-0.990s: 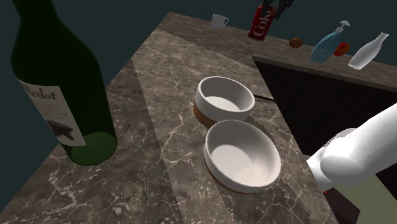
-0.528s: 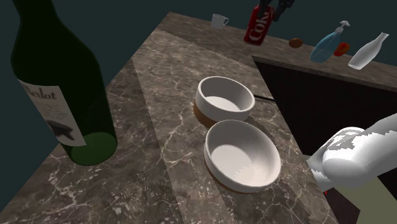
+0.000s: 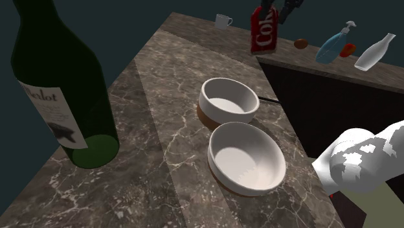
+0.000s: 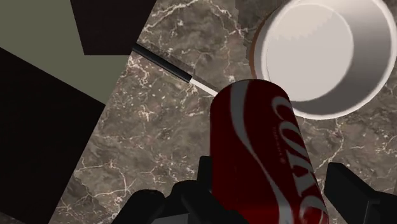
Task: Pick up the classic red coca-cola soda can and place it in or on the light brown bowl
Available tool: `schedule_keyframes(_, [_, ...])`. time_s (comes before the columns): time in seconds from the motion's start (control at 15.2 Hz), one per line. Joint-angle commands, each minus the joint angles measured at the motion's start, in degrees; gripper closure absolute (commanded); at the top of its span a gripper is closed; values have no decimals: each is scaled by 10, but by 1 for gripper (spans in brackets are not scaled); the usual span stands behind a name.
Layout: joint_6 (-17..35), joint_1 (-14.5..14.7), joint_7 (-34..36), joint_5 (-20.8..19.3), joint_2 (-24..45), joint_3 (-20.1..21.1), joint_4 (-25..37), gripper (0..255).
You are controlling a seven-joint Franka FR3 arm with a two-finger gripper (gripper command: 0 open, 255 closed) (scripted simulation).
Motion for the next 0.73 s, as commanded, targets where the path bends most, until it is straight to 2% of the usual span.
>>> schedule_keyframes(0.0, [-2,7,27,5,-3,18,1,255])
schedule_keyframes(0.53, [-12,40,150,28,0,102,24,255])
schedule_keyframes(0.59, [-14,47,178,31,7,122,35,255])
schedule_keyframes(0.66, [-5,47,176,33,1,121,21,255])
